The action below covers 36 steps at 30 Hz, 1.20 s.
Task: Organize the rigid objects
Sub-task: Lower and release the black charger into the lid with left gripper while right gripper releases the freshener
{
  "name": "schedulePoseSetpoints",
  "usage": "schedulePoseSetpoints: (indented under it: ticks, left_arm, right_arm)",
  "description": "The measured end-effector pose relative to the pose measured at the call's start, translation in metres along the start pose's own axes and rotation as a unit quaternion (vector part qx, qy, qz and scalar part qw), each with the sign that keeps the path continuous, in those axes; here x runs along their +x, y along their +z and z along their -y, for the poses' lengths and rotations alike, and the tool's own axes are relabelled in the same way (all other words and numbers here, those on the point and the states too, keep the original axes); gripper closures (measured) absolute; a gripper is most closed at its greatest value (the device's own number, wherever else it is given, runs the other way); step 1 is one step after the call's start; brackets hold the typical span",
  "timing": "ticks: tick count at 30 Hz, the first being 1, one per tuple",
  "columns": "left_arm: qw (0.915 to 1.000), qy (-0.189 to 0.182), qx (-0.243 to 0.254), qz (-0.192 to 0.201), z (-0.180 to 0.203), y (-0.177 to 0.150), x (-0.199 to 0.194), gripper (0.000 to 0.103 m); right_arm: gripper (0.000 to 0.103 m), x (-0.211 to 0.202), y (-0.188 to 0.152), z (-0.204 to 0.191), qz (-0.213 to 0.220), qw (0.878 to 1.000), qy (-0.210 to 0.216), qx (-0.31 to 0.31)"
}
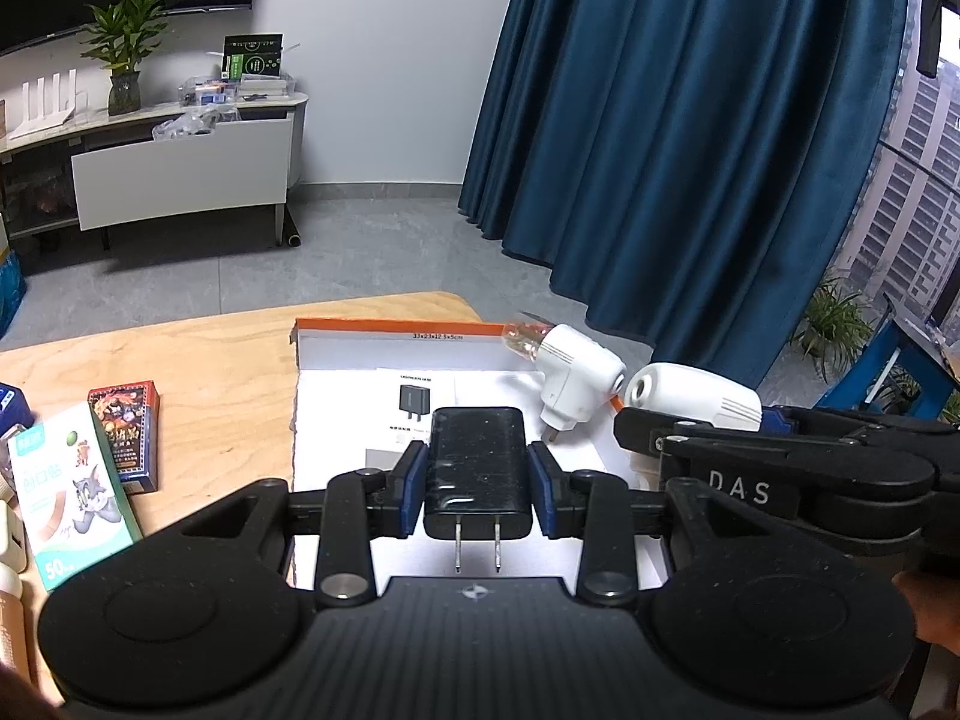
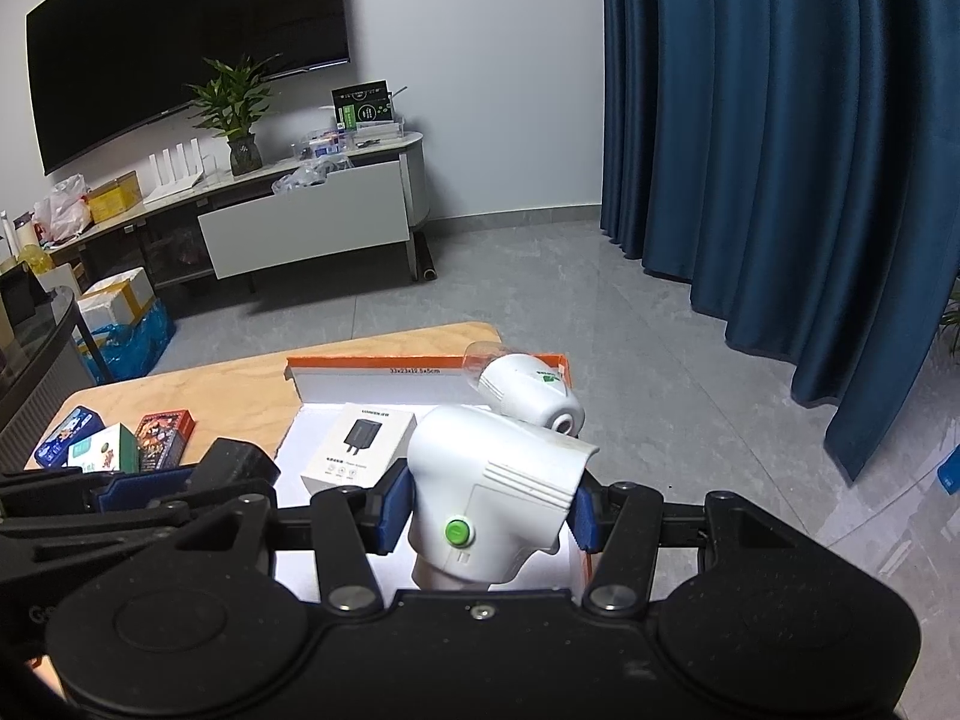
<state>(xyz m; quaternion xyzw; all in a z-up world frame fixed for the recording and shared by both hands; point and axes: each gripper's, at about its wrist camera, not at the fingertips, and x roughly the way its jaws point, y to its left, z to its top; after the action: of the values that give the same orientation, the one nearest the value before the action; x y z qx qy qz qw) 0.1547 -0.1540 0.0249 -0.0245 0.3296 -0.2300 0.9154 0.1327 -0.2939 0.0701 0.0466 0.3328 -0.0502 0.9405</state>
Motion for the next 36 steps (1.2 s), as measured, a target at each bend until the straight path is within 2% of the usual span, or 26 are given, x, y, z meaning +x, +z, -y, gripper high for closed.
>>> schedulePoseSetpoints:
  ticks: [26,28,36]
  left_arm:
    - [0.9997,0.002,0.003,-0.023,-0.001,-0.007,0.015,0.067]
    - [0.9996,0.002,0.003,-0.026,-0.001,-0.008,0.017,0.067]
    - [0.9992,0.0,0.009,-0.038,0.001,-0.01,0.027,0.067]
  right_arm:
    - [0.038,0.048,-0.002,0.0,-0.063,0.998,-0.002,-0.022]
    - [0.029,0.051,0.0,0.002,-0.057,0.998,-0.001,-0.016]
    - [0.026,0.031,0.004,0.02,-0.01,1.0,-0.016,0.014]
